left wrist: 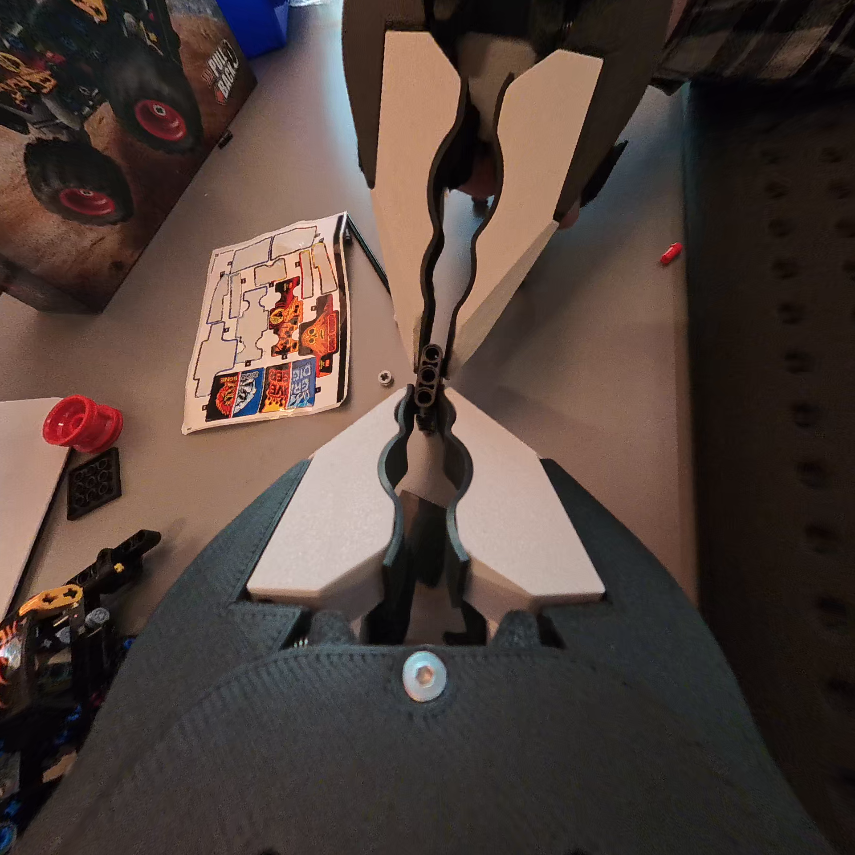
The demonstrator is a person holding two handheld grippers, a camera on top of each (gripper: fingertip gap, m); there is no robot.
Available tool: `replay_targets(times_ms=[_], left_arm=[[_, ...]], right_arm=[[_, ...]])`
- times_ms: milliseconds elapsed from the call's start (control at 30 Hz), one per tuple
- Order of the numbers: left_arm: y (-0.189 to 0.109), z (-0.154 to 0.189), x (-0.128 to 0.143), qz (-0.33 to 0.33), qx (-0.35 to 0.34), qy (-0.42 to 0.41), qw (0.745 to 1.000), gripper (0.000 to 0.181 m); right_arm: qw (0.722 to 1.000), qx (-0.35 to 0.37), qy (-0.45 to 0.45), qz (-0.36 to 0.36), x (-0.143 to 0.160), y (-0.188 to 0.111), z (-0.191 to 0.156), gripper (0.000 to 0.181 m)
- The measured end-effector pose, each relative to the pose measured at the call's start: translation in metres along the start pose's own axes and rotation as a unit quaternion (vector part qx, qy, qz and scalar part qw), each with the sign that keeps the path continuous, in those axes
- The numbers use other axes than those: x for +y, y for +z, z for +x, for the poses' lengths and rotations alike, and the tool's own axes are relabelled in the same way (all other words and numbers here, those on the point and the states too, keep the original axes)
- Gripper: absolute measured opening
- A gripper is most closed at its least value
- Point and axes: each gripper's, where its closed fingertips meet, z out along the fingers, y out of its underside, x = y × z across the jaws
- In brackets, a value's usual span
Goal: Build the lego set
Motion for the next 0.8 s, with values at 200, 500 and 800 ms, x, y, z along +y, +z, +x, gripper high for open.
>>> replay_targets(times_ms=[200, 500, 800], left_arm=[[0.001, 0.0, -0.001, -0.003, -0.003, 0.007, 1.0, 0.007], [0.003, -0.001, 0.0, -0.024, -0.024, 0.051, 0.998, 0.007], [0.006, 0.002, -0.003, -0.026, -0.022, 0.063, 0.997, 0.007]], right_arm=[[1.0, -0.001, 0.016, -0.003, 0.002, -0.002, 0.001, 0.007], [0.991, -0.005, 0.093, -0.099, 0.034, -0.051, -0.038, 0.022], [0.961, -0.02, 0.178, -0.211, 0.061, -0.081, -0.09, 0.021]])
